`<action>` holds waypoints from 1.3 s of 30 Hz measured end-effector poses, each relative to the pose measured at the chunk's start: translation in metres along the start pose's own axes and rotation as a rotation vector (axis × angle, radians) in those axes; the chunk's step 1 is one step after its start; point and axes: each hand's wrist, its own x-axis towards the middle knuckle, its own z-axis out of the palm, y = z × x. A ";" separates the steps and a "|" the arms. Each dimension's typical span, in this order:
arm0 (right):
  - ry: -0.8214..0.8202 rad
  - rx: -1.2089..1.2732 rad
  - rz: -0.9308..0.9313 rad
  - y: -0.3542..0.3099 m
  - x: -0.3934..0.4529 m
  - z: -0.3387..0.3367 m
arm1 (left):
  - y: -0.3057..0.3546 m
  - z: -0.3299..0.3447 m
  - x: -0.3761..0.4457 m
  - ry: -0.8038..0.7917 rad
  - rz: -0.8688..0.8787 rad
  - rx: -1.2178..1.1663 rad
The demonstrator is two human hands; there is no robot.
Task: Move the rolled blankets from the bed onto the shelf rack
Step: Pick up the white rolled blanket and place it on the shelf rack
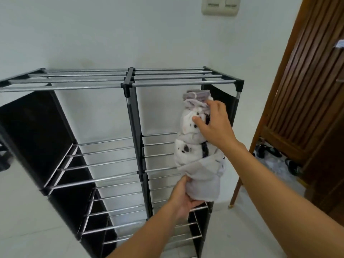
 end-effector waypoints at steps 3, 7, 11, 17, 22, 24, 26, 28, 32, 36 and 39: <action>-0.048 -0.024 0.027 0.011 0.041 0.025 | 0.019 0.001 0.028 -0.079 -0.037 -0.015; -0.117 -0.073 0.137 0.038 0.067 0.059 | 0.037 -0.006 0.059 -0.176 -0.121 0.147; -0.239 -0.071 0.371 0.066 0.046 0.088 | 0.059 -0.005 0.075 -0.205 -0.220 0.182; -0.287 -0.114 0.611 0.080 0.054 0.093 | 0.081 0.003 0.080 -0.206 -0.281 0.172; -0.204 0.051 0.604 0.082 0.064 0.079 | 0.099 0.016 0.080 -0.234 -0.264 0.153; -0.160 0.056 0.545 0.081 0.060 0.079 | 0.099 0.019 0.083 -0.230 -0.254 0.121; -0.151 0.005 0.478 0.082 0.049 0.075 | 0.093 0.023 0.085 -0.224 -0.259 0.072; -0.151 -0.027 0.424 0.081 0.038 0.071 | 0.086 0.023 0.088 -0.235 -0.248 0.030; -0.128 -0.064 0.369 0.079 0.006 0.052 | 0.061 0.016 0.082 -0.261 -0.151 -0.050; -0.032 -0.004 0.426 0.080 -0.048 0.034 | 0.016 0.007 0.067 -0.203 -0.170 -0.140; 0.028 0.063 0.582 0.089 -0.096 0.020 | -0.024 0.000 0.065 -0.151 -0.318 -0.006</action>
